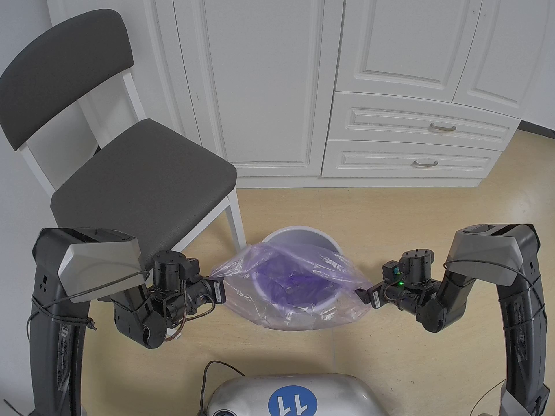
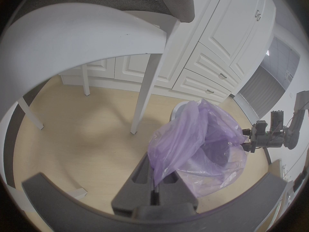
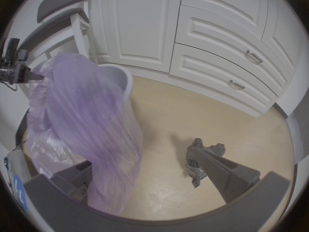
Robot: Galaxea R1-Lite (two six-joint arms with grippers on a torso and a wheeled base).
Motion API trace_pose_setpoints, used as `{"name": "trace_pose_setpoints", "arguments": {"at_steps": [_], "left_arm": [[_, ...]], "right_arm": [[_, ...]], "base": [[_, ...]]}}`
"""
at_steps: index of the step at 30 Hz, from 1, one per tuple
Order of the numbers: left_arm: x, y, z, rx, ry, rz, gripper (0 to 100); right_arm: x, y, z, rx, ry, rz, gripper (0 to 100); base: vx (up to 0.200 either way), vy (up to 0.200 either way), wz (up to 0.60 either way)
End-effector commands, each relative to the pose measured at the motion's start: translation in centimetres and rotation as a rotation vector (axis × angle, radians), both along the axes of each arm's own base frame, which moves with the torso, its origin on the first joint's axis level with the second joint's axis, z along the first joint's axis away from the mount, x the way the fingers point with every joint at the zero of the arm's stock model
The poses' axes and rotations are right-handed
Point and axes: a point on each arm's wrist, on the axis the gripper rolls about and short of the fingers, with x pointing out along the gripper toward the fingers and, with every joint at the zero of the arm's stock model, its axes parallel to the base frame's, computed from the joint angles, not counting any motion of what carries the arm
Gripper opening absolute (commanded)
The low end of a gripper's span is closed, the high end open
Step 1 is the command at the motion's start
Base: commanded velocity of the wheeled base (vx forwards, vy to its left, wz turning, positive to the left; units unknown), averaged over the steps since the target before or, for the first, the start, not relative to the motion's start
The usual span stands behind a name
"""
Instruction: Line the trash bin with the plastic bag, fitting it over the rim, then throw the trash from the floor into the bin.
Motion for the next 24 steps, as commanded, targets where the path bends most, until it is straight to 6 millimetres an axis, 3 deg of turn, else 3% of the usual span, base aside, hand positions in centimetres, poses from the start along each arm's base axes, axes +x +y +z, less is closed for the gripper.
{"name": "trace_pose_setpoints", "arguments": {"at_steps": [1, 6, 12, 20, 24], "left_arm": [[-0.3, 0.1, 0.5, -0.001, -0.006, -0.001, 0], [-0.2, 0.1, 0.6, -0.001, -0.007, 0.001, 0], [-0.2, 0.1, 0.3, 0.001, -0.002, 0.001, 0], [0.1, 0.5, -0.4, 0.006, 0.013, 0.013, 0], [0.5, 1.2, -1.0, 0.013, 0.022, 0.035, 0]], "right_arm": [[-1.6, -2.6, 2.2, 0.098, 0.031, 0.127, 100], [-2.2, -5.4, 2.7, 0.227, 0.065, 0.282, 100], [-2.1, -7.6, 2.2, 0.294, 0.053, 0.330, 100], [-2.2, -8.2, 0.9, 0.399, 0.077, 0.393, 100], [-2.3, -7.9, 0.7, 0.548, 0.080, 0.429, 100]], "base": [[0.000, 0.000, 0.00], [0.000, 0.000, 0.00], [0.000, 0.000, 0.00], [0.000, 0.000, 0.00], [0.000, 0.000, 0.00]]}}
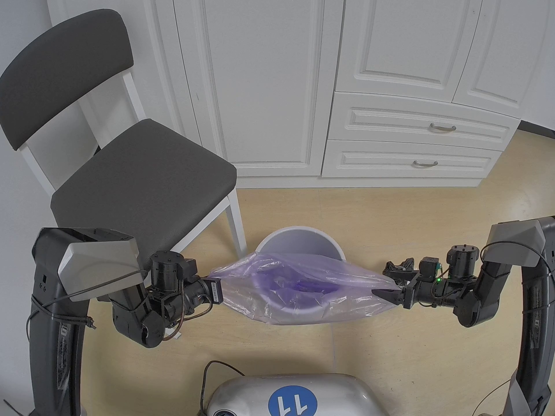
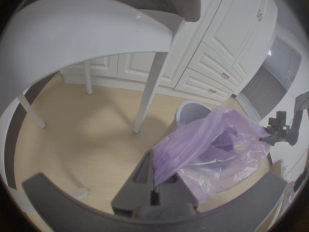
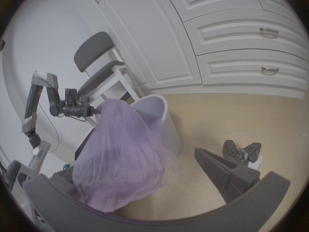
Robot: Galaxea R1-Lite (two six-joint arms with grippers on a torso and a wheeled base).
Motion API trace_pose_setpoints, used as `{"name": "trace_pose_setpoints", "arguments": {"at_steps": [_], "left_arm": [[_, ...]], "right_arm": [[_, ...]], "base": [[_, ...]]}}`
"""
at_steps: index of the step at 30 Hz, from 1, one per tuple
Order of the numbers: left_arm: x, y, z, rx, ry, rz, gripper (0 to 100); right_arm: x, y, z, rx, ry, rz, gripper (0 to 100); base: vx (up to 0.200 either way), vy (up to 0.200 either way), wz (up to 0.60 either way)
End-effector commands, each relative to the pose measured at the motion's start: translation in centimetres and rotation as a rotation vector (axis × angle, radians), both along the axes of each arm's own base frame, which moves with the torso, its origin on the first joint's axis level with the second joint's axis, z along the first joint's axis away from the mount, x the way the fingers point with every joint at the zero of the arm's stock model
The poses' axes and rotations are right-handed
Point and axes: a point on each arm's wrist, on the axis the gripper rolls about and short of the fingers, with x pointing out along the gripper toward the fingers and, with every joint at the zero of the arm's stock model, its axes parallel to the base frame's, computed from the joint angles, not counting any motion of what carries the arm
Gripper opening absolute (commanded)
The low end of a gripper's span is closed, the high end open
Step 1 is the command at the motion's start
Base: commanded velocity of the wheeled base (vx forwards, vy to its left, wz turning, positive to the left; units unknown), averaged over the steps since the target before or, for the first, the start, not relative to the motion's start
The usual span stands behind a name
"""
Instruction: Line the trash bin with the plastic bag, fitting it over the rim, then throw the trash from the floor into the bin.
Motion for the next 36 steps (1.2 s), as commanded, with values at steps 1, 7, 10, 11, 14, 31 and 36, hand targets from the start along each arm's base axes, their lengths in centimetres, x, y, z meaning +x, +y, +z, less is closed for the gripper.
{"name": "trace_pose_setpoints", "arguments": {"at_steps": [1, 7, 10, 11, 14, 31, 36], "left_arm": [[0.5, 0.7, -1.0, 0.011, 0.015, 0.022, 0], [1.1, 1.4, -1.7, 0.017, 0.023, 0.043, 0], [1.3, 1.8, -1.7, 0.017, 0.021, 0.056, 0], [1.3, 2.0, -1.8, 0.020, 0.030, 0.060, 0], [1.3, 2.1, -1.9, 0.024, 0.041, 0.063, 0], [0.1, 1.5, 0.2, 0.019, 0.020, 0.033, 0], [-1.7, -0.6, -0.1, 0.029, 0.045, -0.032, 0]], "right_arm": [[-0.3, 0.0, -1.1, 0.139, 0.056, 0.035, 100], [-0.8, 0.1, -1.2, 0.273, 0.158, 0.065, 100], [-0.8, 0.0, -1.2, 0.279, 0.160, 0.068, 100], [-0.8, 0.0, -1.1, 0.279, 0.157, 0.067, 100], [-0.7, -0.2, -1.0, 0.280, 0.154, 0.064, 100], [-0.5, 2.8, 4.5, 0.252, -0.010, -0.026, 100], [-0.6, 3.3, 5.1, 0.152, -0.127, -0.049, 100]], "base": [[0.000, 0.000, 0.00], [0.000, 0.000, 0.00], [0.000, 0.000, 0.00], [0.000, 0.000, 0.00], [0.000, 0.000, 0.00], [0.000, 0.000, 0.00], [0.000, 0.000, 0.00]]}}
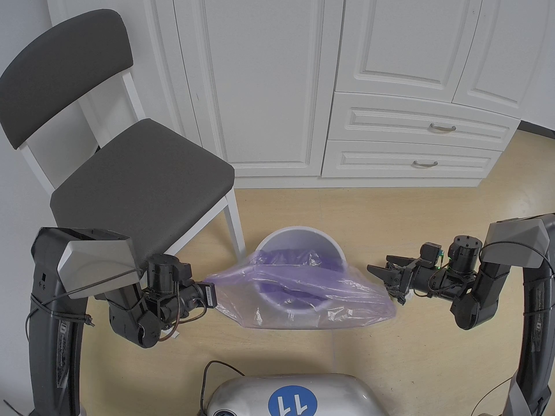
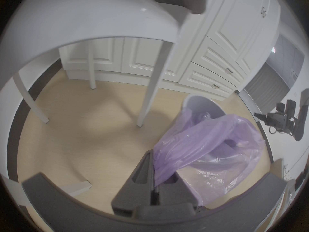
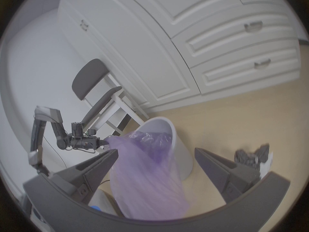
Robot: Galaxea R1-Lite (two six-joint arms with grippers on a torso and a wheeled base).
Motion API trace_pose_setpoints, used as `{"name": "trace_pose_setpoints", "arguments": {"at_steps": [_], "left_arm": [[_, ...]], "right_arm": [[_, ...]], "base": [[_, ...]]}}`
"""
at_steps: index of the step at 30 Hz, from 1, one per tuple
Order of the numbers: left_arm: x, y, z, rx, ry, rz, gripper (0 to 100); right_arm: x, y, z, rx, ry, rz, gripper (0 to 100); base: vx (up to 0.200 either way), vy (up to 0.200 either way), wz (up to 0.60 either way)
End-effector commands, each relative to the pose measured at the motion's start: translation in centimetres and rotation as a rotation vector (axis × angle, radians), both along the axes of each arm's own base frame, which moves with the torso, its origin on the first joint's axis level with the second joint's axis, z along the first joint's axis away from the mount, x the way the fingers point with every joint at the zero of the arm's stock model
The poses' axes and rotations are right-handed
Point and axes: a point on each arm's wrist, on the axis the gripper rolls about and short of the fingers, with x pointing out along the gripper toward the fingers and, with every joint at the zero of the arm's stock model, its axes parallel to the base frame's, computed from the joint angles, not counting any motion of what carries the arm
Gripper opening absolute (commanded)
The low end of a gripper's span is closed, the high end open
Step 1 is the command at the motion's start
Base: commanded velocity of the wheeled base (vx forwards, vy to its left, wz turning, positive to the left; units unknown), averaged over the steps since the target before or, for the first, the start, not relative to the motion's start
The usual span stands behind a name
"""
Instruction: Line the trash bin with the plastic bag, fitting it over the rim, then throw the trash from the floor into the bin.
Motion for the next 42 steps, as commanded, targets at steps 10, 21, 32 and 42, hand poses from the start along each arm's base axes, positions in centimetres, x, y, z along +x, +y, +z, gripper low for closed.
{"name": "trace_pose_setpoints", "arguments": {"at_steps": [10, 21, 32, 42], "left_arm": [[-2.0, -3.3, -0.5, 0.002, 0.009, -0.092, 0], [-1.4, -2.8, -1.8, 0.018, 0.032, -0.068, 0], [-1.5, -2.5, -1.2, 0.015, 0.015, -0.061, 100], [-2.9, -2.4, 1.0, 0.064, -0.030, -0.107, 100]], "right_arm": [[-1.8, 7.7, 2.5, -0.232, -0.244, -0.119, 100], [-4.6, 11.9, -0.2, -0.426, -0.260, -0.102, 100], [-3.5, 12.1, -2.5, -0.454, -0.244, -0.104, 100], [-1.3, 12.7, -4.8, -0.471, -0.258, -0.175, 100]], "base": [[0.000, 0.000, 0.00], [0.000, 0.000, 0.00], [0.000, 0.000, 0.00], [0.000, 0.000, 0.00]]}}
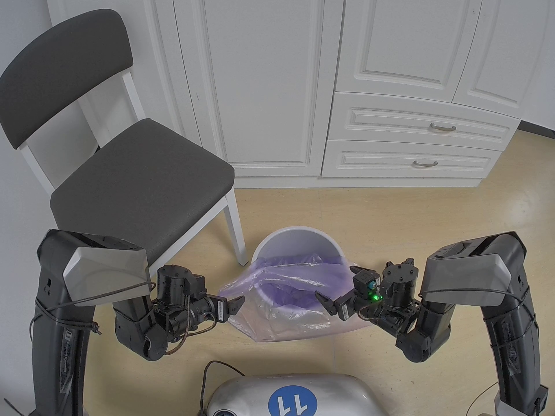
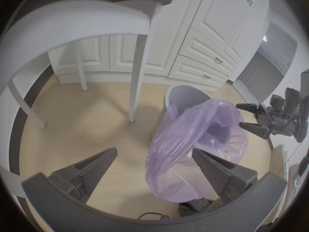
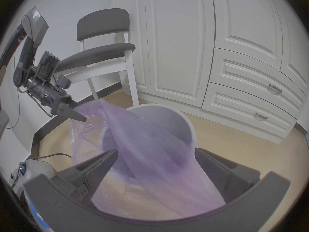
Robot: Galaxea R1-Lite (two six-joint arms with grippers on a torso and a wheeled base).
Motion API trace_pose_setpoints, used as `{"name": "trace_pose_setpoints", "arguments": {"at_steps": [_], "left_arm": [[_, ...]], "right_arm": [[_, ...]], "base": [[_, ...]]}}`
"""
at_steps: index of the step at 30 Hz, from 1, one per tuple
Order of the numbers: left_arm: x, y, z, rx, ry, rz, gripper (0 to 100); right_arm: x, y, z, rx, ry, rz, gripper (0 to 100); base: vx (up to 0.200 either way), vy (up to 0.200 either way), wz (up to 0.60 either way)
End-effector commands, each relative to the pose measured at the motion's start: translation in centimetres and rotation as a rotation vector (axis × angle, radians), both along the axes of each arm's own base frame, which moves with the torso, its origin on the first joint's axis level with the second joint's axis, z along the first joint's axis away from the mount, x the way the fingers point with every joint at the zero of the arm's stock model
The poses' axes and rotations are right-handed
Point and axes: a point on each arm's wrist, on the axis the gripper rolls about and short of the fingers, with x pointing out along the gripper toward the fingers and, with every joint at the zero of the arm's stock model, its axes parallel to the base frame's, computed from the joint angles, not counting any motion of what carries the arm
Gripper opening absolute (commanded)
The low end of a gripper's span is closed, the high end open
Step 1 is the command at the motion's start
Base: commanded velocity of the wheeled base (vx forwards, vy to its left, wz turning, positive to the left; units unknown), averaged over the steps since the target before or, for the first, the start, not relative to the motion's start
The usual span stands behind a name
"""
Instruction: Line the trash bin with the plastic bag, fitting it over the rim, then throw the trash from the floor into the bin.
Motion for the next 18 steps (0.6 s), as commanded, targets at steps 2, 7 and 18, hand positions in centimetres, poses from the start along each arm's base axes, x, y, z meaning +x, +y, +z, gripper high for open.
{"name": "trace_pose_setpoints", "arguments": {"at_steps": [2, 7, 18], "left_arm": [[-1.0, -0.3, 1.8, 0.000, -0.044, -0.027, 100], [-1.3, -0.5, 2.1, 0.000, -0.051, -0.037, 100], [-2.4, -1.6, 3.6, -0.020, -0.096, -0.075, 100]], "right_arm": [[1.2, 0.3, -1.6, 0.006, -0.014, -0.013, 100], [2.5, 0.7, -1.7, 0.038, -0.050, -0.050, 0], [7.6, 3.2, 0.9, 0.270, -0.172, -0.144, 0]], "base": [[0.000, 0.000, 0.00], [0.000, 0.000, 0.00], [0.000, 0.000, 0.00]]}}
